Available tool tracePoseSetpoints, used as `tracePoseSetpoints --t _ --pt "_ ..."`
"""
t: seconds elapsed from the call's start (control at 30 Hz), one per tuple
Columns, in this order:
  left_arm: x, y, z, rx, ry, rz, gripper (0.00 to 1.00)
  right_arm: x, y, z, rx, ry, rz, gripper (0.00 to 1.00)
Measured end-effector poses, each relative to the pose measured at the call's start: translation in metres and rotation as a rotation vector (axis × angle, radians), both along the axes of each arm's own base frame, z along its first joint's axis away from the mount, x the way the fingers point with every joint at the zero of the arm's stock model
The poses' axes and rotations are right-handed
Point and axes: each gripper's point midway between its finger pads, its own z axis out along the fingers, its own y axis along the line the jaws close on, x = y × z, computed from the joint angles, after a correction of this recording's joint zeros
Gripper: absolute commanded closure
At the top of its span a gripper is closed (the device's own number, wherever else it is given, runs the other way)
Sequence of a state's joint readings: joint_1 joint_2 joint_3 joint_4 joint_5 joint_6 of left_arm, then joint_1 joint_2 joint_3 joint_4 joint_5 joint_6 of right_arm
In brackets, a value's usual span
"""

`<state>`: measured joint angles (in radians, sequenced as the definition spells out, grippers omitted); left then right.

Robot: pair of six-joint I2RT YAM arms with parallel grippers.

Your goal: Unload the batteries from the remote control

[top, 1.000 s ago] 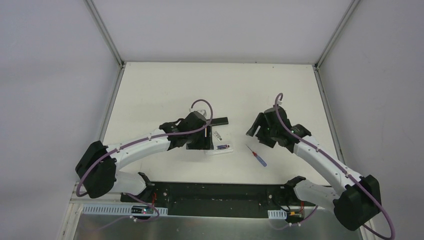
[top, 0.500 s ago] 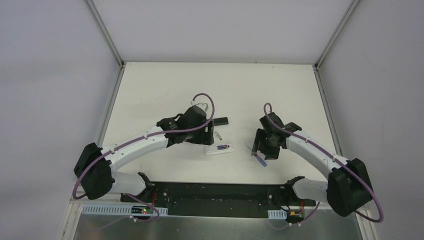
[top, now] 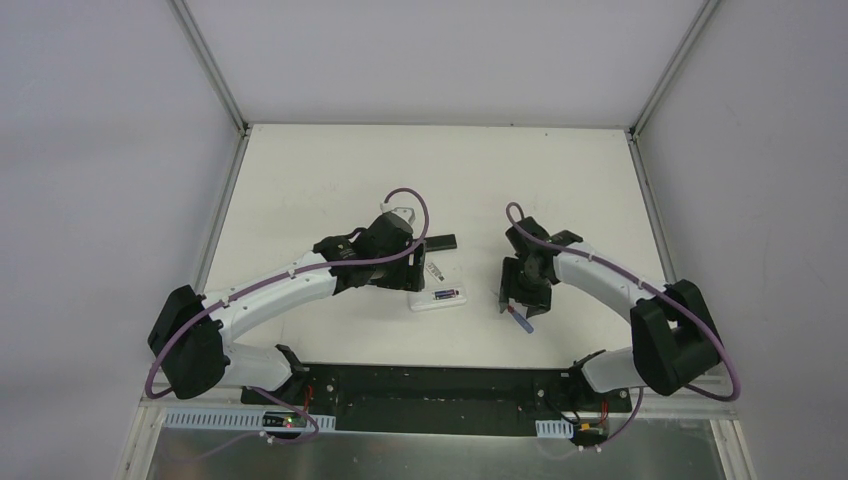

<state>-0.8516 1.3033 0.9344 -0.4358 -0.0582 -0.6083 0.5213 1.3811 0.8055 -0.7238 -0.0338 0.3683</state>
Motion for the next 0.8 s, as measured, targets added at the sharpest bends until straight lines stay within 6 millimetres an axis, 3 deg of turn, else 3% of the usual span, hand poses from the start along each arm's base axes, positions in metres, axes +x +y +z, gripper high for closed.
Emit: tracePoseSetpoints --t 0.33,0.63,0.8 --pt "-0.002 0.004 -0.002 0.018 0.007 -0.001 0.3 -0.007 0.008 -0.019 -0.06 0.088 0.063 0.47" --pt "-0.002 0.004 -0.002 0.022 0.005 -0.004 0.3 -0.008 0.015 -0.022 -0.114 0.085 0.128 0.97" --pt "-0.002 0.005 0.001 0.011 0.004 0.002 0.3 -0.008 0.019 -0.019 -0.105 0.062 0.177 1.0"
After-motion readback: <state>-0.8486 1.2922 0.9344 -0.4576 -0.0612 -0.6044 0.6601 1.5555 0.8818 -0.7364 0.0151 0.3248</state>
